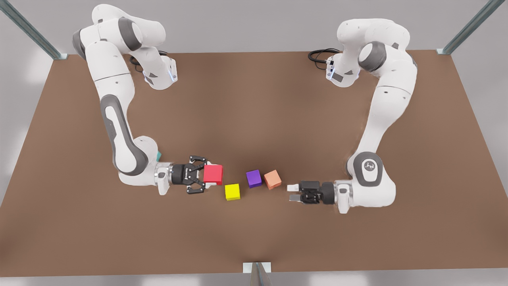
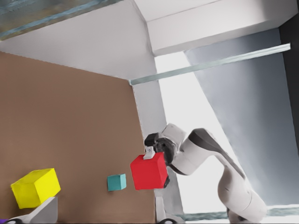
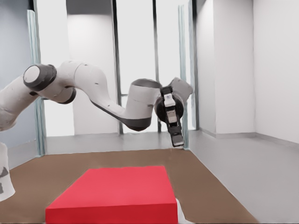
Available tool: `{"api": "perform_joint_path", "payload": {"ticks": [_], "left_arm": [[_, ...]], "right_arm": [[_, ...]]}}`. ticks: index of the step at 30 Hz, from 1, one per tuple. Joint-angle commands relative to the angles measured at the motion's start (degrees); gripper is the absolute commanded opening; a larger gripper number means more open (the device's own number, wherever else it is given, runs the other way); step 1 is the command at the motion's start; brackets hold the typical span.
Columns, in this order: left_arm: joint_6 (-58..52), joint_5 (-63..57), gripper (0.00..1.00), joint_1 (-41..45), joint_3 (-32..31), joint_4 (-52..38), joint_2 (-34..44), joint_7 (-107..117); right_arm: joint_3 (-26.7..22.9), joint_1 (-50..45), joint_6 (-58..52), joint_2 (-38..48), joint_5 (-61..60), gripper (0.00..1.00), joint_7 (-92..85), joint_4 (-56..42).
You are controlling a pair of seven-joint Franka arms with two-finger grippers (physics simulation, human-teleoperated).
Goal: Pick up red wooden cube and pass to hand red wooden cube and place in blue wooden cube
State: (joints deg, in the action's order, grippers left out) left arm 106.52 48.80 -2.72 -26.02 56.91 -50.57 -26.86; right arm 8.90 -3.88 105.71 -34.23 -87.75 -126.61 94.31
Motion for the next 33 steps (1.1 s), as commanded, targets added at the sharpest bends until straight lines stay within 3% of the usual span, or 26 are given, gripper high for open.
{"api": "perform_joint_path", "payload": {"ticks": [1, 3, 5, 6, 7, 10, 14, 18, 25, 33], "left_arm": [[-35.41, -58.74, 1.00, 0.69, 0.01, -5.23, 4.68, 6.97], [-47.28, -80.26, 1.00, 4.74, 0.01, -5.23, 7.06, 27.73], [-47.29, -79.74, 1.00, 4.74, 0.62, -4.45, 11.02, 31.08], [-34.23, -73.43, 1.00, 4.48, 5.87, 11.86, 21.62, 31.17], [-8.99, -54.45, 1.00, 5.44, 17.49, 34.65, 37.46, 33.63], [-20.57, -52.93, 1.00, 6.41, 17.59, 25.27, 35.01, 33.80], [-22.15, -52.93, 1.00, 7.29, 17.58, 23.60, 34.22, 33.89], [-24.17, -51.17, 1.00, 7.02, 17.67, 23.69, 33.96, 33.89], [-24.17, -51.26, 1.00, 7.55, 17.59, 23.77, 32.99, 33.89], [-23.99, -51.35, 1.00, 7.46, 17.67, 23.77, 32.47, 33.89]], "right_arm": [[-0.38, 2.21, -0.59, 1.01, 22.23, 0.67, 6.88, -0.44], [-7.05, 2.39, -3.93, 4.70, 46.15, 0.68, 12.00, -0.53], [-12.42, 2.30, -6.83, 8.65, 67.26, 0.68, 19.29, -0.09], [-13.47, 2.30, -6.74, 9.89, 74.90, 0.68, 24.64, -0.18], [-13.74, 2.30, -6.57, 11.03, 83.43, 0.68, 33.87, 0.09], [-13.56, 0.81, -3.24, 16.12, 90.38, 0.68, 54.61, 7.37], [-13.56, -0.33, 11.53, 21.84, 92.58, 0.68, 61.22, 21.26], [-13.39, -0.33, 20.94, 23.42, 92.49, 0.68, 65.79, 29.00], [-13.12, -0.51, 31.13, 23.25, 83.53, 0.67, 71.15, 34.27], [-13.04, -0.77, 35.97, 25.97, 82.04, 0.68, 70.10, 43.94]]}}
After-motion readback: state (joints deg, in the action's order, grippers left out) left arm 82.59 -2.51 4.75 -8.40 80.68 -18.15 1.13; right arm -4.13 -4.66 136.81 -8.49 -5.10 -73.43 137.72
